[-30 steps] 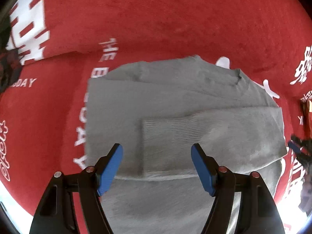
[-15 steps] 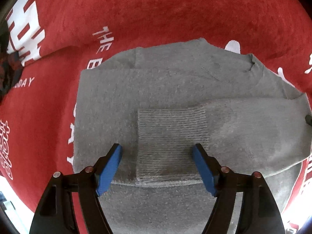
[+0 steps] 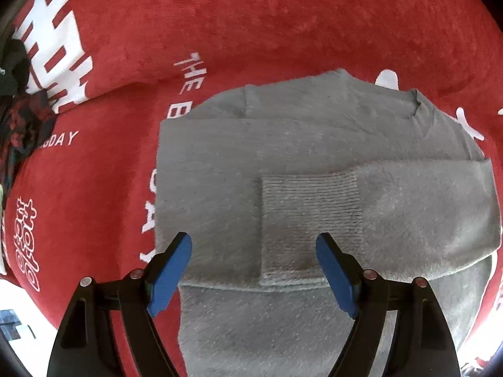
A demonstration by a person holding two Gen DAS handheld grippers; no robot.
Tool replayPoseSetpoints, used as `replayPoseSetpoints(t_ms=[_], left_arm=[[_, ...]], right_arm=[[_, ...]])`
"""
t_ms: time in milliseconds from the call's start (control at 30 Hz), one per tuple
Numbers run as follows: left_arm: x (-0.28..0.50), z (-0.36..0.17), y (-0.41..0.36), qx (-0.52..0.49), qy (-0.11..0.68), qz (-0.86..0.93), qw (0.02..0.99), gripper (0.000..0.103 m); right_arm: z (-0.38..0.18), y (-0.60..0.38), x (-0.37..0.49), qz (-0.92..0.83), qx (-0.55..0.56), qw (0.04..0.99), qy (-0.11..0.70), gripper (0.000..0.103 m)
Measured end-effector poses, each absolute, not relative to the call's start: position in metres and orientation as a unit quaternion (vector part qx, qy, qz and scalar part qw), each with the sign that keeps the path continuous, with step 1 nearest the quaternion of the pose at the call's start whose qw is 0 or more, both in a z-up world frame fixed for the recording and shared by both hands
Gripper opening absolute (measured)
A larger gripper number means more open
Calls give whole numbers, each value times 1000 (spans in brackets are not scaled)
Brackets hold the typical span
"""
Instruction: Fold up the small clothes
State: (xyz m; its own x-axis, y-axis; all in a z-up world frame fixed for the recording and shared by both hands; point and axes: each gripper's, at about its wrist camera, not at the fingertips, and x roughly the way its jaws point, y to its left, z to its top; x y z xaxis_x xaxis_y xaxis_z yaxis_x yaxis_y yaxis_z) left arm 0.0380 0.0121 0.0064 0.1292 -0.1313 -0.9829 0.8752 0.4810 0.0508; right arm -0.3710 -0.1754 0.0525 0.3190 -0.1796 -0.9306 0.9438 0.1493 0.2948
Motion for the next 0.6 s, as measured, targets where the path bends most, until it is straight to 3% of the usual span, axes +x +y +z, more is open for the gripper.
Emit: replayPoseSetpoints(t_ms=[333, 433, 600], left_arm=[[38, -8, 16, 358, 547, -369, 660, 82], [41, -4, 20, 365, 543, -364, 663, 82], [45, 4, 27, 370, 548, -350, 664, 82]], right_arm=[[31, -131, -336, -398, 476, 649, 440, 11], [25, -130, -342, -397, 475, 659, 429, 6], [34, -127, -348, -408, 477, 649, 429, 5]])
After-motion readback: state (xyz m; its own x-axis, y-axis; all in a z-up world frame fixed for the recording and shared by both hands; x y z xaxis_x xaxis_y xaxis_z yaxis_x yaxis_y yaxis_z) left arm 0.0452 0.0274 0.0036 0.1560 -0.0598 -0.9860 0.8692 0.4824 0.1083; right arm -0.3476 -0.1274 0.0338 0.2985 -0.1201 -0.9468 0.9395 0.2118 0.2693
